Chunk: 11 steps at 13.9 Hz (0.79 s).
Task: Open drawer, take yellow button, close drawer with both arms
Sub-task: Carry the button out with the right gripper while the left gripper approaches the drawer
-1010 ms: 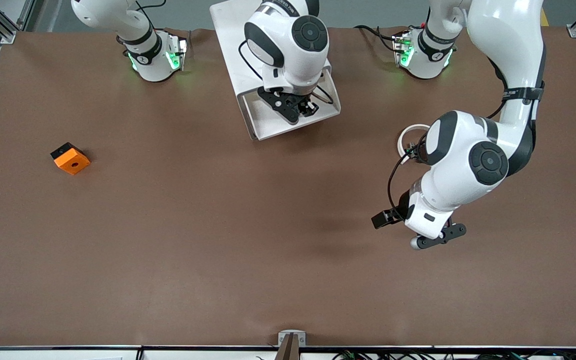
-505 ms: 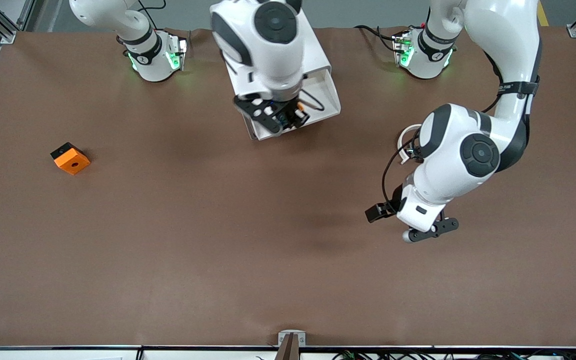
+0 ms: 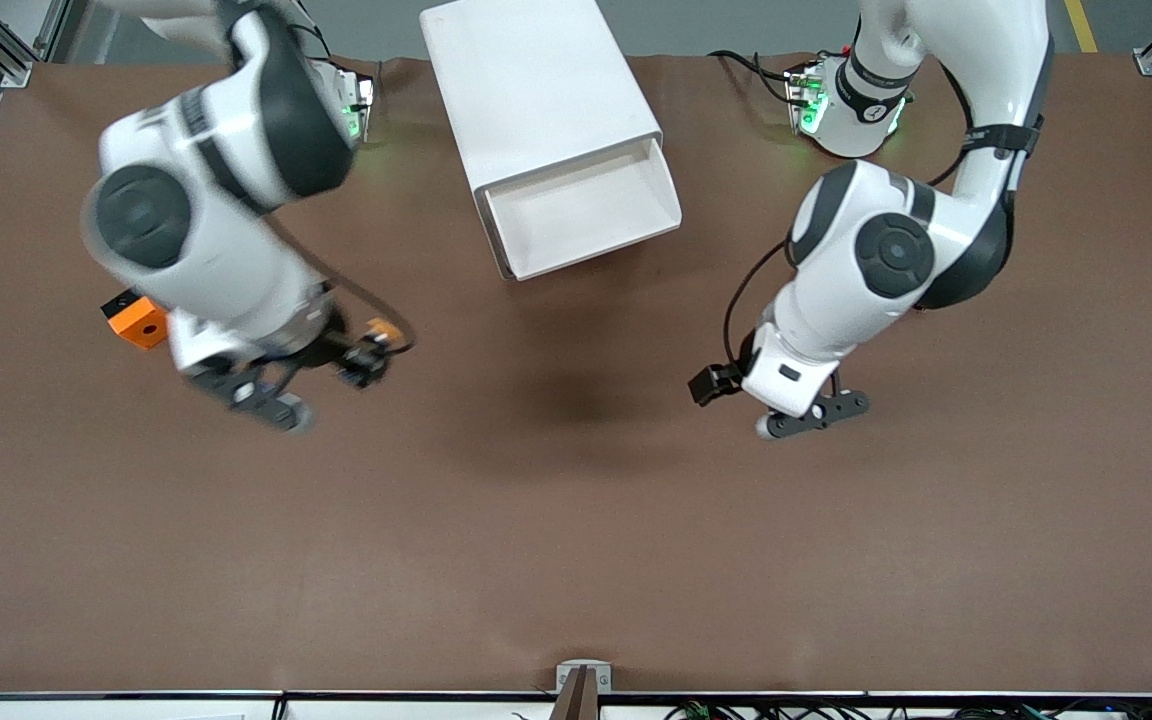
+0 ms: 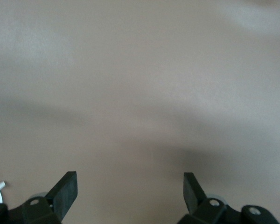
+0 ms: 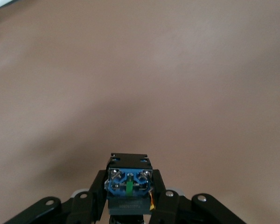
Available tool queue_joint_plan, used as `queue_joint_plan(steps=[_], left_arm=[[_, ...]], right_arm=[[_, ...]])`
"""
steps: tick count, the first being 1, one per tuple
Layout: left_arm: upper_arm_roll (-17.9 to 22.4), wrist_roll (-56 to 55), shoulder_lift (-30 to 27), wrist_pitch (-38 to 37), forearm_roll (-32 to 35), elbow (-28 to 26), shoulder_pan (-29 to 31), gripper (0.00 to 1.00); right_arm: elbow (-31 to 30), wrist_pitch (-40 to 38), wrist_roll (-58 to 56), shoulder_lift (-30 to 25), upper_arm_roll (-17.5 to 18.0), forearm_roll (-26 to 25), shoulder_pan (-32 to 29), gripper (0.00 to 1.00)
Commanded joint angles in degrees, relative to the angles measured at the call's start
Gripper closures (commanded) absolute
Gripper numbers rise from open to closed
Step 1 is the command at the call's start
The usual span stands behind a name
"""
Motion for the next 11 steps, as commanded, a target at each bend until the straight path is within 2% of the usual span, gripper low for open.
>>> queue_joint_plan(steps=[1, 7, 11], left_arm=[[0.28, -6.06, -1.92, 0.12, 2.69, -2.69, -4.1, 0.0], [-0.16, -13.01, -1.31, -0.23, 2.87, -4.89, -11.66, 0.0], [-0.25, -15.91, -1.31, -0.93, 2.87, -6.03, -16.23, 0.0]], right_arm=[[-2.16, 4.56, -8.58, 1.44, 1.31, -1.54, -5.55, 1.0], [-14.1, 21.16, -29.14, 3.63, 1.31, -3.74, -17.32, 1.0], [-15.26, 26.1, -36.72, 8.98, 1.31, -4.18, -23.75, 1.0]])
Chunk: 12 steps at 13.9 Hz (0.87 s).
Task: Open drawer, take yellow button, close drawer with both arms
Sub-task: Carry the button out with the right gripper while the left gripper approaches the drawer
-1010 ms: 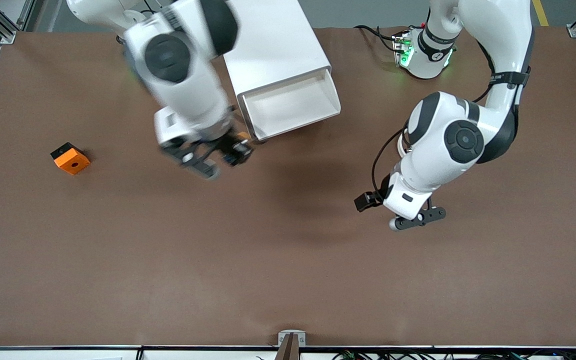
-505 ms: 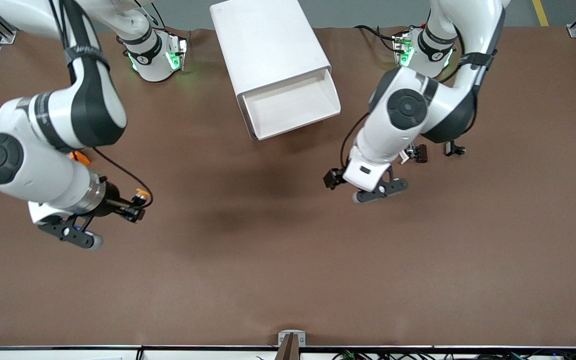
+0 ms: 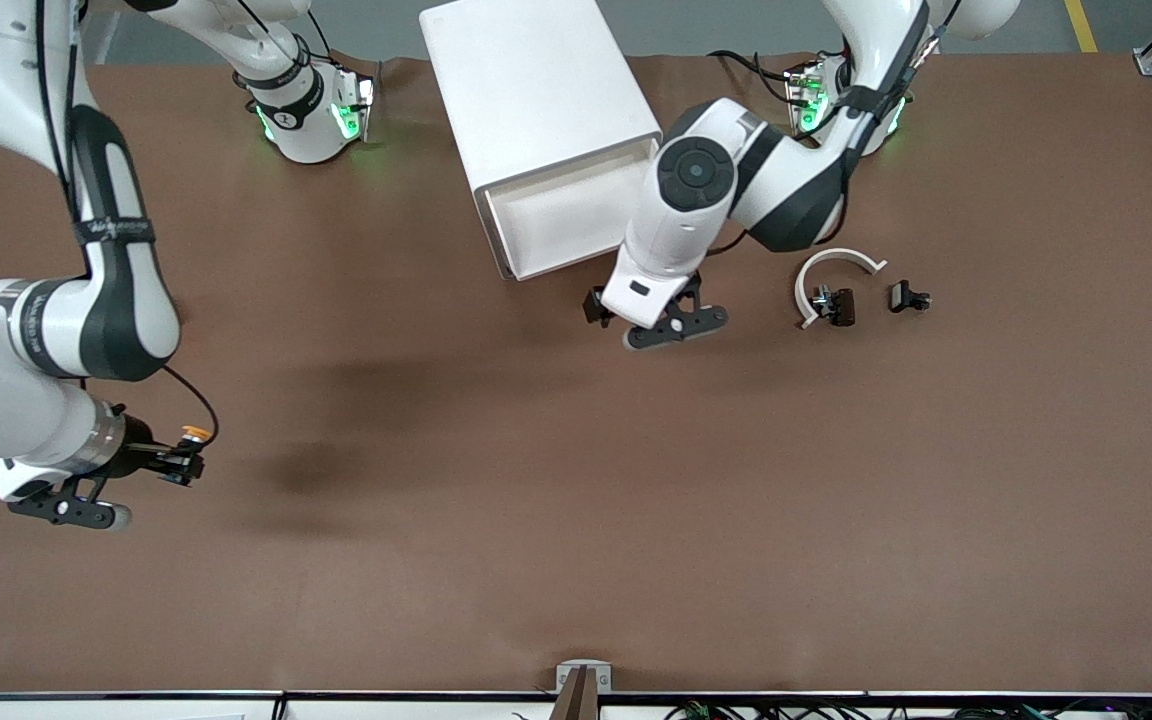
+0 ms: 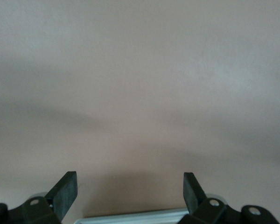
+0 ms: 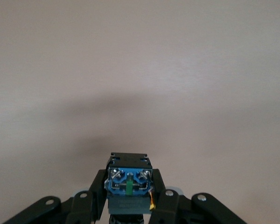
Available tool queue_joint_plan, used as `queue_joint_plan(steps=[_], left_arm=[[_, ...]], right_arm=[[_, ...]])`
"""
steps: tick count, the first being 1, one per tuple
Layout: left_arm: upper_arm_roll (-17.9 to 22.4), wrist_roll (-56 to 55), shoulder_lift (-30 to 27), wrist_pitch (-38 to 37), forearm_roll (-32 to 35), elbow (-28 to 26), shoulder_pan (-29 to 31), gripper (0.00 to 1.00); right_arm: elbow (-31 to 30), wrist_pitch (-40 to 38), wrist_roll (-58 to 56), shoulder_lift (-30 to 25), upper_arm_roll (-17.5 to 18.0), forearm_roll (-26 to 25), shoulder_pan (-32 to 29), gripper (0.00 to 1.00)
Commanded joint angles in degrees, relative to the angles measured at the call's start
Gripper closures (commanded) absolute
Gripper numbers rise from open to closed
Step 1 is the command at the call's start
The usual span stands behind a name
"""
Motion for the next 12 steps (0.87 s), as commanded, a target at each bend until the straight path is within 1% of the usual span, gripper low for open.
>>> queue_joint_plan(steps=[1, 3, 7, 9, 12], left_arm=[[0.12, -3.64, -0.88, -1.48, 1.23, -1.14, -2.83, 0.0], [0.03, -6.37, -0.79, -1.74, 1.14, -1.14, -4.59, 0.0], [-0.23, -9.27, -0.88, -2.97, 0.44, -0.71, -7.4, 0.0], [-1.55, -10.51, -0.79, -2.98, -2.35, -0.62, -7.41, 0.0], [-2.25, -10.69, -0.62, -4.38, -7.46, -0.62, -7.58, 0.0]], right_arm=[[-0.24, 3.49, -2.55, 3.5, 1.28, -1.8, -3.54, 1.0], [-1.29, 6.82, -2.64, 5.35, 1.28, -3.03, -4.6, 1.0], [-7.26, 13.68, -4.74, 5.44, 1.36, -3.04, -3.99, 1.0], [-8.76, 15.27, -5.09, 5.53, 1.36, -3.04, -3.81, 1.0], [-11.22, 19.22, -5.88, 5.53, 1.36, -3.21, -3.64, 1.0]])
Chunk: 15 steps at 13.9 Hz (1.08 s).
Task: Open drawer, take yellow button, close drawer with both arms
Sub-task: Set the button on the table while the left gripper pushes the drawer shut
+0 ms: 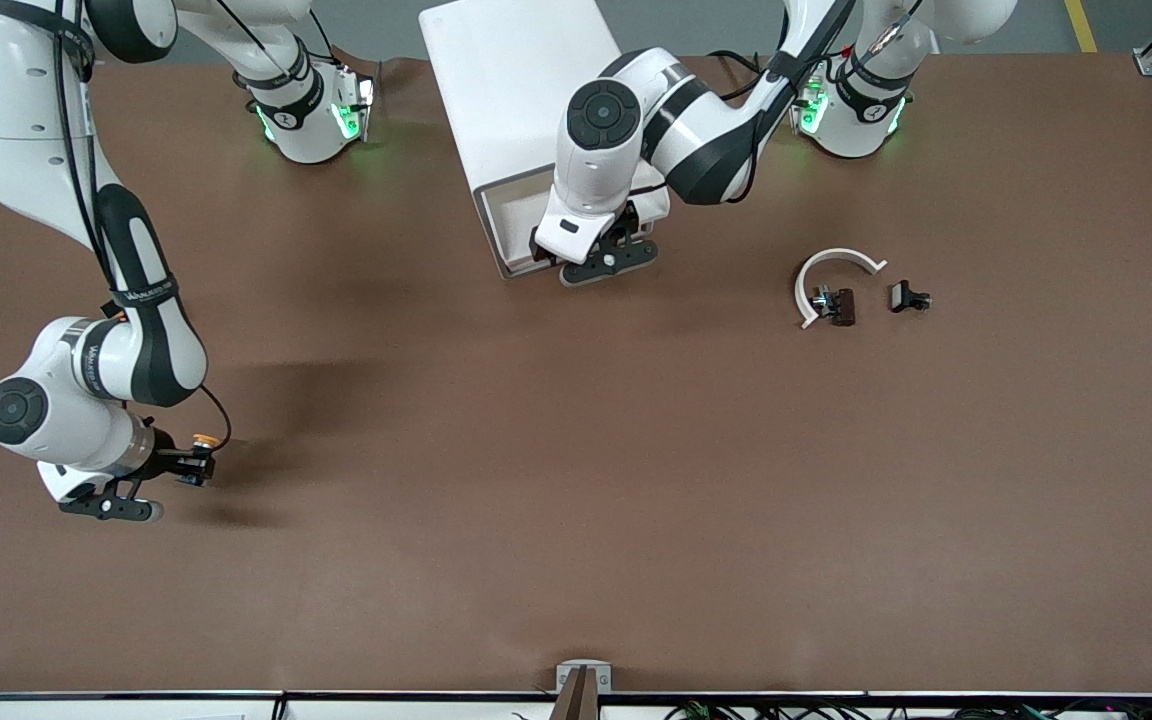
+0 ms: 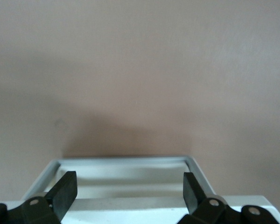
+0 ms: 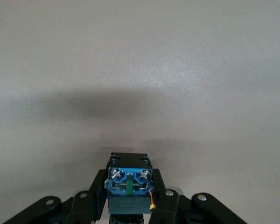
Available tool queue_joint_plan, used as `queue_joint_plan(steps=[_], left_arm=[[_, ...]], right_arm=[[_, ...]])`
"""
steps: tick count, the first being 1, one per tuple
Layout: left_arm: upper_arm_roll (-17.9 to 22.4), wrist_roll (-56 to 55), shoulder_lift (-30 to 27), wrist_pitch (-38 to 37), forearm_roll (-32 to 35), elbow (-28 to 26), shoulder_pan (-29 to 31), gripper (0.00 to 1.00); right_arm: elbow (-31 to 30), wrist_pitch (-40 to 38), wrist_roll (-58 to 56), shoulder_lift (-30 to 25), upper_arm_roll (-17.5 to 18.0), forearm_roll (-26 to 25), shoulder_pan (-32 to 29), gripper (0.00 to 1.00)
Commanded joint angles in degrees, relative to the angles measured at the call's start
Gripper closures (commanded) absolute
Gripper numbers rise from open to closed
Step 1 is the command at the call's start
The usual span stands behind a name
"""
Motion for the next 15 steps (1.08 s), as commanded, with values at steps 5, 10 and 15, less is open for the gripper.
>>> queue_joint_plan(steps=[5, 10, 15], left_arm=[[-1.33, -0.57, 0.26, -3.28, -12.13, -0.1, 0.0, 0.0], [-1.33, -0.22, 1.66, -4.86, -21.11, -0.1, 1.05, 0.0], [-1.33, 0.05, 2.28, -7.31, -27.17, -0.1, 2.98, 0.0]], right_arm=[[-4.1, 5.47, -1.57, -0.91, 0.23, -1.02, 0.17, 1.0], [-3.75, 5.47, -1.49, -0.91, 0.23, -5.24, -0.1, 0.0], [-3.4, 1.19, -1.57, -3.79, 0.23, -5.33, 0.08, 0.0]])
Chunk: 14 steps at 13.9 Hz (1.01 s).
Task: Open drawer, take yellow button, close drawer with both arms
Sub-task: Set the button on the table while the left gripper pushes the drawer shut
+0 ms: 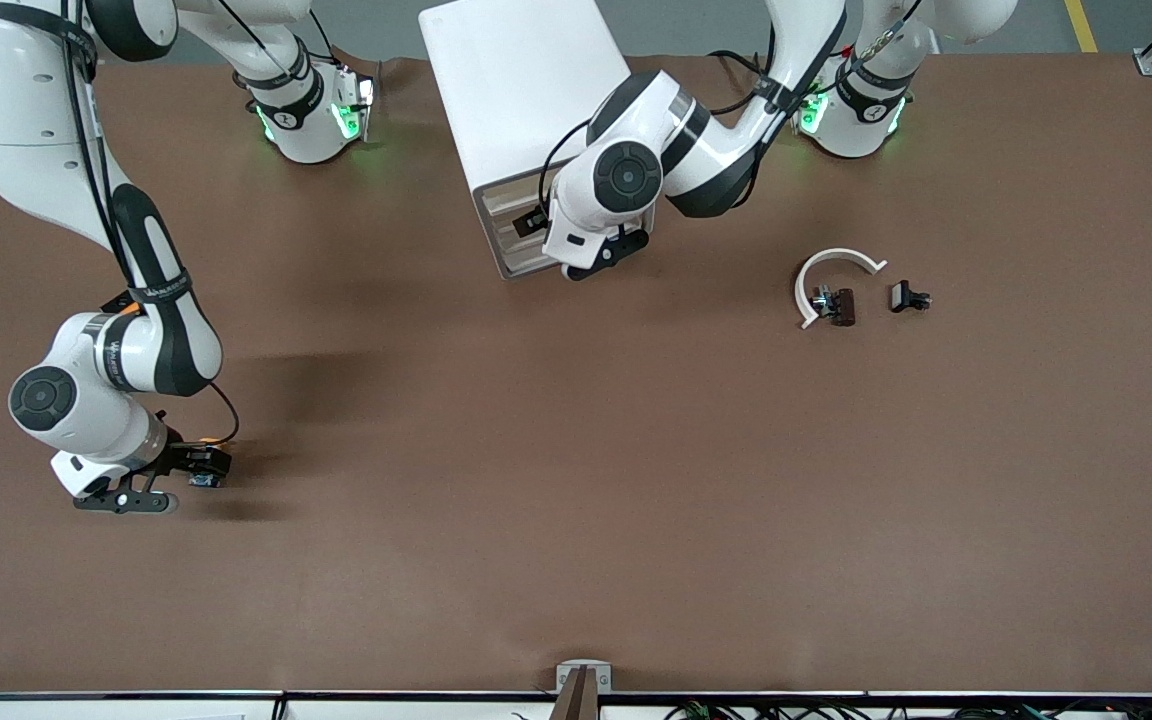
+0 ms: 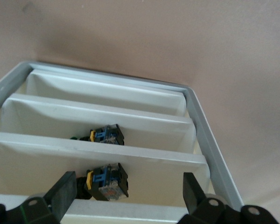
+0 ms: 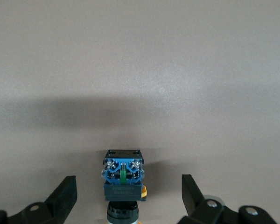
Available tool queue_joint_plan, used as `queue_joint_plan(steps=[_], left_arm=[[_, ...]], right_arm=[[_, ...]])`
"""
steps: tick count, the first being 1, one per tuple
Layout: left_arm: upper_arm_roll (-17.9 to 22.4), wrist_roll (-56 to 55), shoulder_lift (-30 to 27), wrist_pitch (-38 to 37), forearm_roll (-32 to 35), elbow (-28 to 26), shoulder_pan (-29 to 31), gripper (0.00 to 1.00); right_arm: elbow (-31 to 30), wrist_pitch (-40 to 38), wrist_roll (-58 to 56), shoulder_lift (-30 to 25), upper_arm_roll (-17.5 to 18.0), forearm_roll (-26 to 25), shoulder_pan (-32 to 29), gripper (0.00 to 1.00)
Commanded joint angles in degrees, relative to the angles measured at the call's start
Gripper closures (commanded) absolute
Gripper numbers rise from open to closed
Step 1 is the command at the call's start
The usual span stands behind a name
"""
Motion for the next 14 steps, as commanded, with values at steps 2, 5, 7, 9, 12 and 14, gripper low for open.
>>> queue_joint_plan(steps=[2, 5, 7, 9, 12, 14], left_arm=[[-0.51, 0.08, -0.02, -4.97, -5.95, 0.57, 1.29, 0.0], [-0.6, 0.0, 0.24, -6.92, -6.57, 0.57, 2.26, 0.0], [-0.51, 0.17, 0.33, -6.92, -6.57, 0.57, 2.26, 0.0], [-0.43, 0.52, 0.42, -6.83, -6.49, 0.74, 2.43, 0.0], [0.19, 2.11, 2.52, -5.95, -4.91, 2.41, 2.79, 0.0], [0.54, 2.11, 3.76, -4.03, 0.08, 3.9, 3.75, 0.0]], right_arm=[[-0.14, -10.23, 0.08, -7.22, 0.2, -1.26, -0.07, 0.0], [0.3, -22.89, 0.08, -14.86, 0.29, -1.26, -0.07, 0.0], [0.48, -29.48, 0.08, -19.52, 0.55, -1.17, -0.07, 0.0], [0.57, -35.03, -0.1, -23.83, 0.73, -1.08, -0.07, 0.0], [3.37, -42.06, -3.43, -27.62, 0.65, -0.56, -0.24, 0.0], [6.0, -46.1, -3.61, -28.77, 0.56, -0.56, -0.24, 0.0]])
